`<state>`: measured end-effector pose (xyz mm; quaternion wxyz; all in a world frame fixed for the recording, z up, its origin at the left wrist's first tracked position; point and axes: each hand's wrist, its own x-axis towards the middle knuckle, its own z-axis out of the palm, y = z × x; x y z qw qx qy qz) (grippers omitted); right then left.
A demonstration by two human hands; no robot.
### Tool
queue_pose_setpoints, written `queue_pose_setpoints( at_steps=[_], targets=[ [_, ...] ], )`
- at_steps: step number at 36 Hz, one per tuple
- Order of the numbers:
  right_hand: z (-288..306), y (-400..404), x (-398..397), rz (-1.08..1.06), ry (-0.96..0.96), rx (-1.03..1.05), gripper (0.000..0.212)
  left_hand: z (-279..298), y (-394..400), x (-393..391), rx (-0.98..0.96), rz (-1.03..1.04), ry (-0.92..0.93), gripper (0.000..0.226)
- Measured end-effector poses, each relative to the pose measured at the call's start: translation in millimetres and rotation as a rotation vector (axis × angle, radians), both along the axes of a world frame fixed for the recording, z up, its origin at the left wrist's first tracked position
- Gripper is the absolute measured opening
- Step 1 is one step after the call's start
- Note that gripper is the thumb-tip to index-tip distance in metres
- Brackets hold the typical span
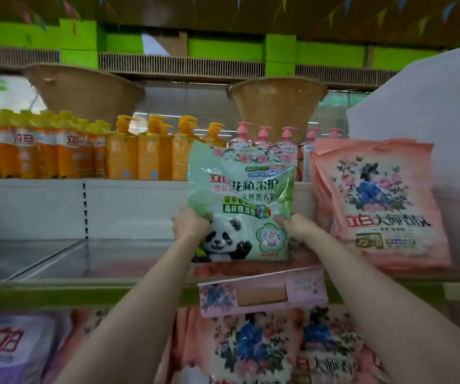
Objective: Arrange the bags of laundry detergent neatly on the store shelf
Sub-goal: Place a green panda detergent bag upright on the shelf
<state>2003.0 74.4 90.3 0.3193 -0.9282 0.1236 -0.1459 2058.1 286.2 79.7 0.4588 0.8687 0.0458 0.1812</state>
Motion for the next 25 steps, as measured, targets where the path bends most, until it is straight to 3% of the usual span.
queue_pose_setpoints(
  at_steps=[3, 7, 15, 20, 25],
  targets=[
    [-5, 1, 0, -0.022, -0.017, -0.022, 0.059, -3, 2, -7, 0.021, -0.029, -0.016, 0.061],
    [-8, 6, -2, -0.156, -0.003, -0.236, 0.067, -7, 12, -16, 0.088, -0.112, -0.009, 0.059],
    [4, 31, -29, -0.331, -0.104, -0.603, 0.029, -10, 51, -37, 0.534, -0.154, 0.015, 0.049],
    [5, 67, -23, -0.1, -0.185, -0.664, 0.024, -3, 81, -46, 0.724, -0.08, -0.055, 0.037],
    [6, 128, -23, 0.262, -0.088, -0.576, 0.023, 9, 123, -54, 0.804, -0.089, -0.053, 0.03]
  ],
)
